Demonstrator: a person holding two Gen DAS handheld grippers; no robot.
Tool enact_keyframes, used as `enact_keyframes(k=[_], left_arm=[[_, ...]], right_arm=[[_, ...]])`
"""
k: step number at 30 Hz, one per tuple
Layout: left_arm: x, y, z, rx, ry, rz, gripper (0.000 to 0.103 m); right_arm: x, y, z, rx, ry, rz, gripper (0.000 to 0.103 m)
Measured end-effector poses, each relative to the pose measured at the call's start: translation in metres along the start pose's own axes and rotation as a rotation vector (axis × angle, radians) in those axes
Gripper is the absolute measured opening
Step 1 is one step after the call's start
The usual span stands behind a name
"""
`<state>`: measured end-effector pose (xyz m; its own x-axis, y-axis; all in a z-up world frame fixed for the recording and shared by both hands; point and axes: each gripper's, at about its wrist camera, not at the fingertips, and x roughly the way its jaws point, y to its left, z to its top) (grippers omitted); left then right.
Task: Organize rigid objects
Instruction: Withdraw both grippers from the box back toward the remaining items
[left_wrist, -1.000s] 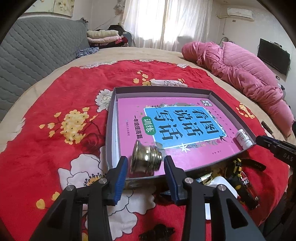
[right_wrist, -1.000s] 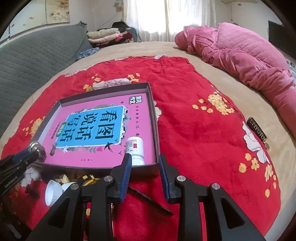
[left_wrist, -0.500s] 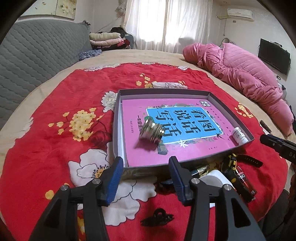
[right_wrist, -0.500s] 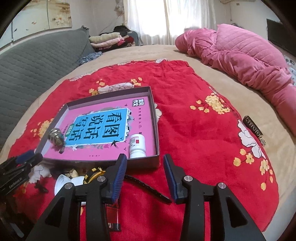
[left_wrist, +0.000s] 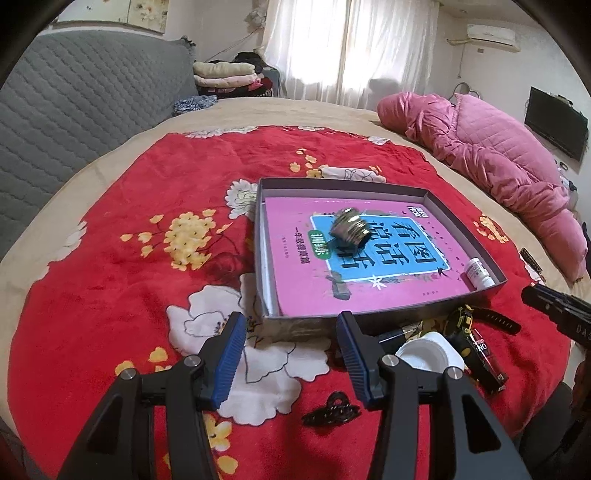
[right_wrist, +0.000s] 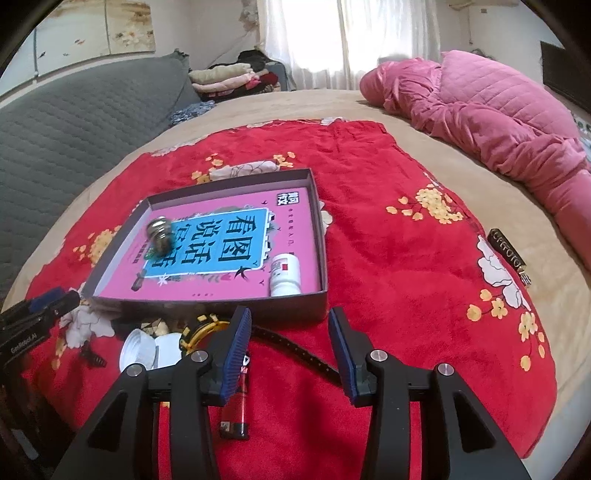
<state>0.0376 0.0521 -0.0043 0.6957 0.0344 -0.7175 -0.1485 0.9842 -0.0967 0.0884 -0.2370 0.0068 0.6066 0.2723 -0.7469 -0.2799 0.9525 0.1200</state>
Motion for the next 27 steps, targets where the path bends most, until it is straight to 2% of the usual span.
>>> enact_keyframes(k=[7,14,21,27], left_arm=[[-0.006,0.012,-0.007,-0.031,0.029,-0.002,0.051],[-0.012,0.007,-0.015,-0.008,0.054,-0.016,0.051],[-0.008,-0.009,-0.028,0.038,0.128,-0.082,0.051],[-0.003,-0.016,-0.033,0.056,0.164,-0.106,0.051]], right_arm=[[0.001,0.009,-0.009,-0.033,0.022,0.020,0.045],[0.000,0.014,-0.012,-0.046,0.031,0.037,0.046],[0.001,0.020,-0.018,-0.060,0.053,0.061,0.046],[0.002,0.029,-0.023,-0.091,0.069,0.076,0.046]])
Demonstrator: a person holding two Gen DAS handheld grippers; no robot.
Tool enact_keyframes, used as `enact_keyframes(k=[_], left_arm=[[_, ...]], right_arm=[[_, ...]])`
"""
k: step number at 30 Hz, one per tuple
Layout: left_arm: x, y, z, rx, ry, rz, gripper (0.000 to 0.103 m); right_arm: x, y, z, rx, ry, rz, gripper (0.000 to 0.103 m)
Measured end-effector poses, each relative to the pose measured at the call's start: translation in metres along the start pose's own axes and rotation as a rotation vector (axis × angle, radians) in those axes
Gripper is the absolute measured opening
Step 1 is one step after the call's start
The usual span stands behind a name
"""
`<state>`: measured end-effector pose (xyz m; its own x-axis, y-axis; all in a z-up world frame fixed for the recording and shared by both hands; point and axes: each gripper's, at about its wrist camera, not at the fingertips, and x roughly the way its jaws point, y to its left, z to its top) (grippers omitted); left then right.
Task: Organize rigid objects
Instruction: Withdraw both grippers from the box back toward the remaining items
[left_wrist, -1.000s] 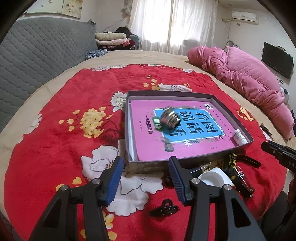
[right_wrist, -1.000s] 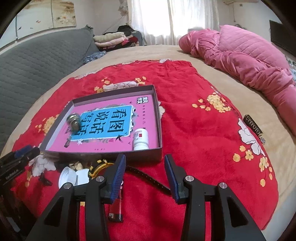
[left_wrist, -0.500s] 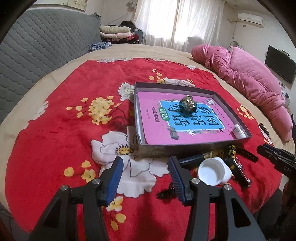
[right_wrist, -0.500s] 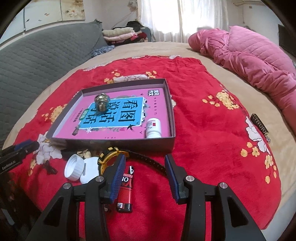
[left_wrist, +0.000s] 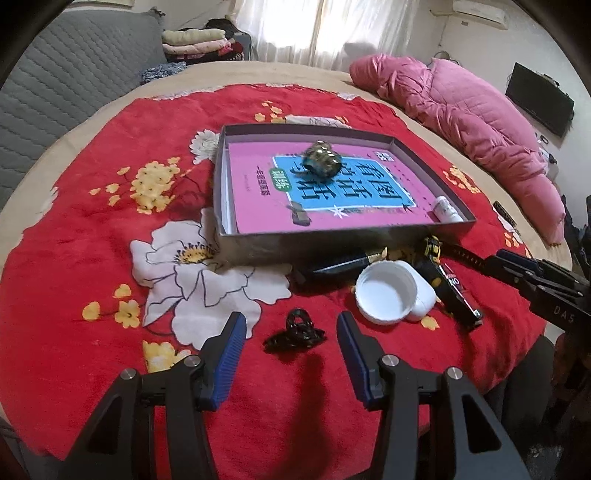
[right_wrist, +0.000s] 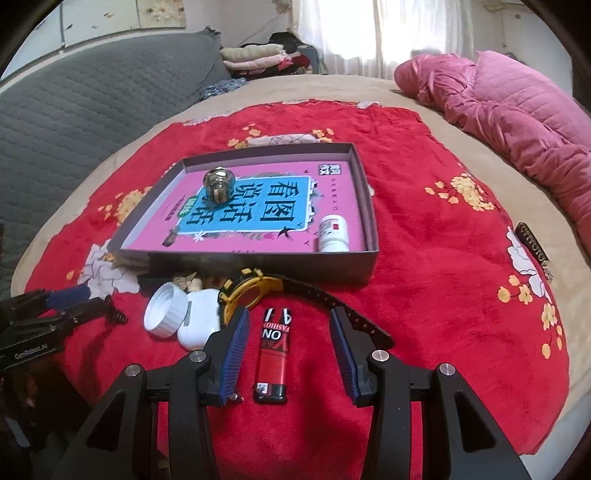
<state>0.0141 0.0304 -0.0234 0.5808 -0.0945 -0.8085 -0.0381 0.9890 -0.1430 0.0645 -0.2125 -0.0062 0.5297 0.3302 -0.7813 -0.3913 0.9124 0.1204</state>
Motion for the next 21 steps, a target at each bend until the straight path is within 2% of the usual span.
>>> enact_keyframes(k=[7,12,21], left_arm=[[0.006,-0.004,-0.002,0.015,0.016,0.001,0.051],[0.009,-0.003,-0.002,0.004,0.018,-0.039,0.051],[0.015,-0.006,-0.002,0.018,0.029,-0.036,0.051]], right_arm=[[0.002,0.001,-0.004,0.001,0.024,0.010,0.046],[0.011,0.000,-0.011,0.004,0.082,0.007,0.047],[0.028,0.002,-0.018,-0.007,0.143,0.009,0.047]])
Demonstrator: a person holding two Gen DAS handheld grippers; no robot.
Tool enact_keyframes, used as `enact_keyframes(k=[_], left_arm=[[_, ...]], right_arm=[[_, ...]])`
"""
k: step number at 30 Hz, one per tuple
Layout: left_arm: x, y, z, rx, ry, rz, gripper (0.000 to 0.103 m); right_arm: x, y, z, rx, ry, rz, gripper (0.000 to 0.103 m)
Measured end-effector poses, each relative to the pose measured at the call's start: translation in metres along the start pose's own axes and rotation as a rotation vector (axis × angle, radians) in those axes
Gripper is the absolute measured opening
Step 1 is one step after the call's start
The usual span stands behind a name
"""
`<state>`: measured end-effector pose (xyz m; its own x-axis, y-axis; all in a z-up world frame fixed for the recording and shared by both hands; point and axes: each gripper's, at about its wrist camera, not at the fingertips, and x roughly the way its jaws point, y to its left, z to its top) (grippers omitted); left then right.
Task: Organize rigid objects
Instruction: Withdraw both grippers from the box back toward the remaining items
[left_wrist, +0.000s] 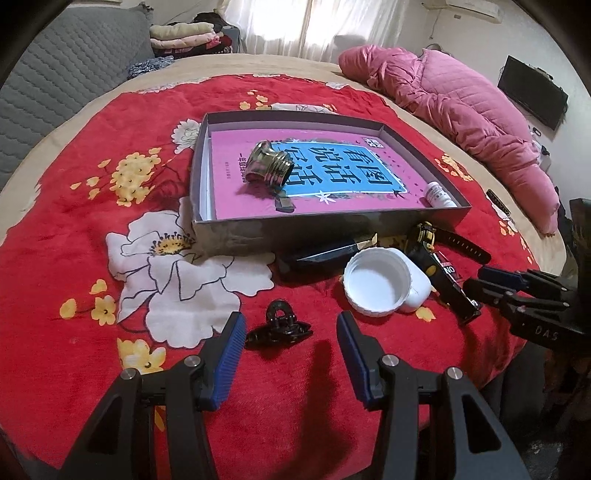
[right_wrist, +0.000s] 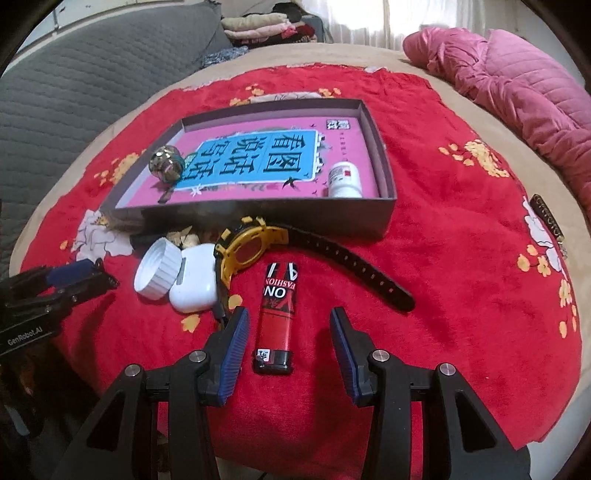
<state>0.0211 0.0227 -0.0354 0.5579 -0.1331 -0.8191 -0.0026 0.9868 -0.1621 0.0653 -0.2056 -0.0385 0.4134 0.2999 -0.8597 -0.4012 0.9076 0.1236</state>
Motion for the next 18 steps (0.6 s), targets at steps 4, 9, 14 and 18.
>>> enact_keyframes(k=[4,9,14,18], left_arm=[[0.002,0.001,0.000,0.000,0.002,0.001,0.051],[0.005,0.001,0.000,-0.001,-0.002,-0.003,0.050],[0.008,0.004,0.001,-0.012,-0.008,-0.012,0.043],[0.011,0.003,0.001,-0.009,-0.003,-0.013,0.041]], right_arm=[[0.009,0.003,0.000,-0.014,0.020,-0.003,0.047],[0.021,0.000,0.002,0.005,0.025,-0.021,0.046],[0.029,0.002,0.002,-0.004,0.026,-0.026,0.046],[0.034,0.001,0.002,-0.006,0.019,-0.022,0.046]])
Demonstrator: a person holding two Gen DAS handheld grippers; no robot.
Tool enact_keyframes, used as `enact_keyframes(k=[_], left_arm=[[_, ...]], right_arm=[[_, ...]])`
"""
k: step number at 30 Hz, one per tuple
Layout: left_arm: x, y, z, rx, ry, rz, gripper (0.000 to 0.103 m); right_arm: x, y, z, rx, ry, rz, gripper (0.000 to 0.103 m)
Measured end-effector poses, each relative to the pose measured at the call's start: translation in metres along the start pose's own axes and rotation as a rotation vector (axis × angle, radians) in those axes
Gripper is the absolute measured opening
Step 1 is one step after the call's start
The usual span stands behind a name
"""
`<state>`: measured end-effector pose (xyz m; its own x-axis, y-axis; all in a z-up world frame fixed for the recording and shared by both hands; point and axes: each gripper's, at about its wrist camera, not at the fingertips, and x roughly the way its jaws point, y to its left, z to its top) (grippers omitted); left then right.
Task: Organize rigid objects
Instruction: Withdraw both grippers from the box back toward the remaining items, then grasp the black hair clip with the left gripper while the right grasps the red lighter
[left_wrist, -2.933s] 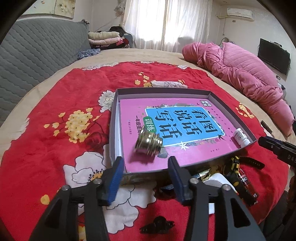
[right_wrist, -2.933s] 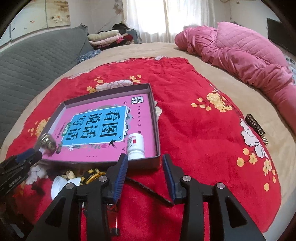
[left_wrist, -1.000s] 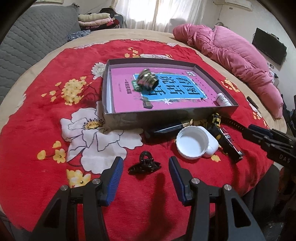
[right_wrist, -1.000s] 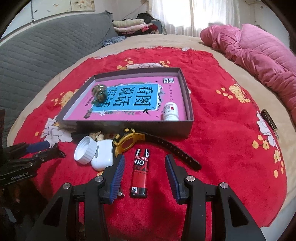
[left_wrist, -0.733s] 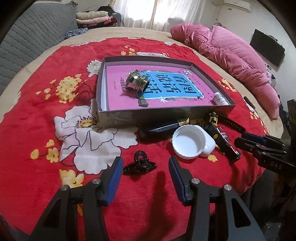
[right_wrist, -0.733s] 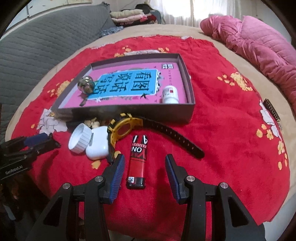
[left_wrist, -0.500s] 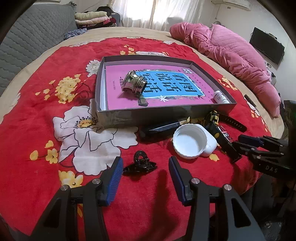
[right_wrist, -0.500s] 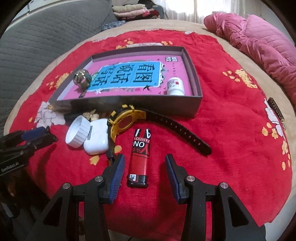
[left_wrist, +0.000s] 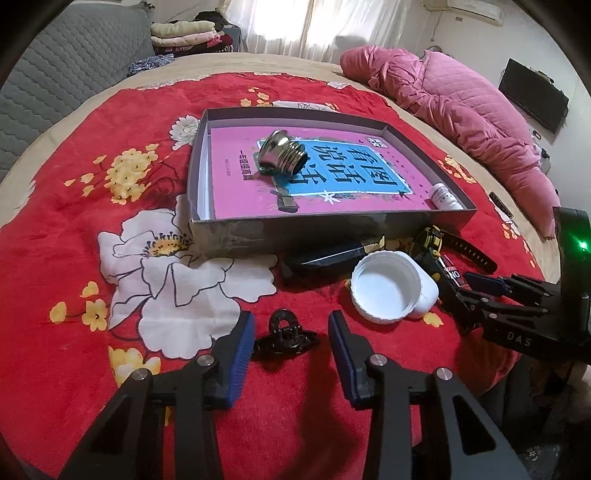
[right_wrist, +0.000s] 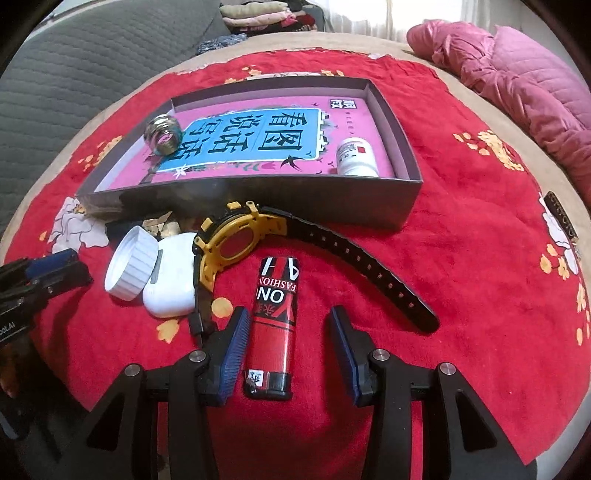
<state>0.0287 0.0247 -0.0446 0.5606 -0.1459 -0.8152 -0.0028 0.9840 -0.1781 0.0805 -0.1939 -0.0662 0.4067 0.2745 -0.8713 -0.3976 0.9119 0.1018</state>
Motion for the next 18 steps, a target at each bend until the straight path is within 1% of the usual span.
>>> enact_keyframes(k=[7,10,15,18], left_arm=[[0.0042,-0.0023,0.0004,0.012,0.001,0.004,0.040],[0.0060,-0.0024,0.0000,0.019,0.001,0.014,0.036],[0.0084,-0.0004,-0.0001,0.007,0.001,0.006,0.032],[0.0091,0.0006,-0.0001,0.005,0.002,0.005,0.025]], right_arm=[[0.0044,-0.0026,0.0001,0.004,-0.014,0.026,0.047],[0.0062,-0.0044,0.0002,0.013,-0.018,0.041,0.046],[0.0066,-0.0035,-0.0004,0.006,-0.029,0.046,0.046],[0.0059,-0.0037,-0.0011,-0.003,-0.033,0.043,0.043]])
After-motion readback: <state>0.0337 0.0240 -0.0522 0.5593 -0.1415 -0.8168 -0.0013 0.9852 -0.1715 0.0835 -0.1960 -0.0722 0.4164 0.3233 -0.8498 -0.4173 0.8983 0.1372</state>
